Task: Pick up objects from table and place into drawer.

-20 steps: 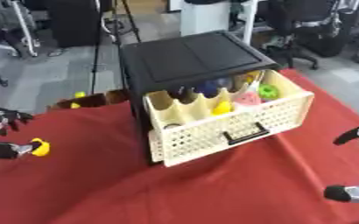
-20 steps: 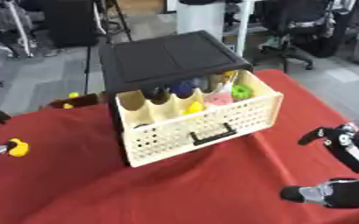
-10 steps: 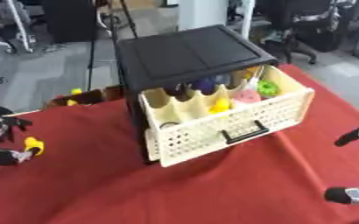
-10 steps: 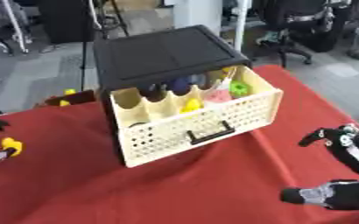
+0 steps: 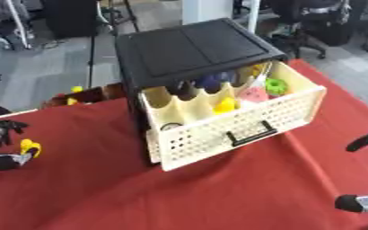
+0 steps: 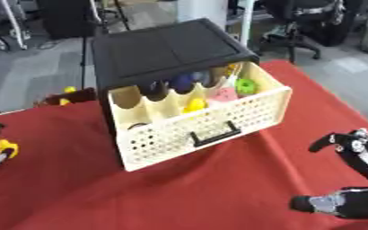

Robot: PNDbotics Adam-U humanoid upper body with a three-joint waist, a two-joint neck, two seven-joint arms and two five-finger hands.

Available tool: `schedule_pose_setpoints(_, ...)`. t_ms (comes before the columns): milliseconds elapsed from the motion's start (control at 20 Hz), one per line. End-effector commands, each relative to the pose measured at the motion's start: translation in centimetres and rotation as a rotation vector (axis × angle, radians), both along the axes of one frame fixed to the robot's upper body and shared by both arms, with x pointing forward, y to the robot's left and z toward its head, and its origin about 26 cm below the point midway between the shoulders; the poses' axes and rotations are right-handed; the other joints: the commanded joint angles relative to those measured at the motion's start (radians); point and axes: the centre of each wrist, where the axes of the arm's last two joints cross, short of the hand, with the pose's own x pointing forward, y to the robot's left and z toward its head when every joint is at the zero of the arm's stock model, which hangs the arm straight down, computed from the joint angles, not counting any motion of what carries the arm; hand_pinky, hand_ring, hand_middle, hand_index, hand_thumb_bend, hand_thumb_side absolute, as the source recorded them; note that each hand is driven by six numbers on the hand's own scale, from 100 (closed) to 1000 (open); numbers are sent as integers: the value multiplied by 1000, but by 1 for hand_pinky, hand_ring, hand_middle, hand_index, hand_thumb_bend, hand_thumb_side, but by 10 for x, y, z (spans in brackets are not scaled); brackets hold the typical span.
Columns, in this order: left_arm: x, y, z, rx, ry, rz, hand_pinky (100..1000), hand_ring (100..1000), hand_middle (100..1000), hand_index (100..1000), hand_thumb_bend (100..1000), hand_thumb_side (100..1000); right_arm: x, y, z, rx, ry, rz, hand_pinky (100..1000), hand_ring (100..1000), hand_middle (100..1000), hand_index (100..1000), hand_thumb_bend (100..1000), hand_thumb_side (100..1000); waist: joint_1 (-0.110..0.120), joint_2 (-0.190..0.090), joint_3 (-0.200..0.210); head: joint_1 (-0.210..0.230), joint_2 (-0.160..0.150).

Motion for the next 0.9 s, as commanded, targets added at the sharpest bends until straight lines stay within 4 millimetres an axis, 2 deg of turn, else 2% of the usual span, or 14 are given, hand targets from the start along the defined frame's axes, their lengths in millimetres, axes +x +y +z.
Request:
schedule_pose_setpoints(50, -2, 8, 14, 11, -39, 17, 469, 529, 665, 855, 359, 416, -3, -3, 14, -29, -39, 1, 100, 100, 100, 676, 1000, 713, -2, -11, -3, 2, -11)
schedule_pose_setpoints(550, -2, 6, 8, 4, -47, 15, 472, 529, 641, 838, 355, 401, -3, -3, 16, -35, -44, -1, 100, 100, 100, 675, 1000, 705, 10, 5, -12, 0, -14)
schedule_pose_setpoints(900, -4, 6, 4, 1, -42, 12, 451, 503, 596, 783, 322, 334, -3, -3, 15, -36, -43, -5, 100, 100, 100, 674, 1000, 703, 12, 8, -14, -2, -15)
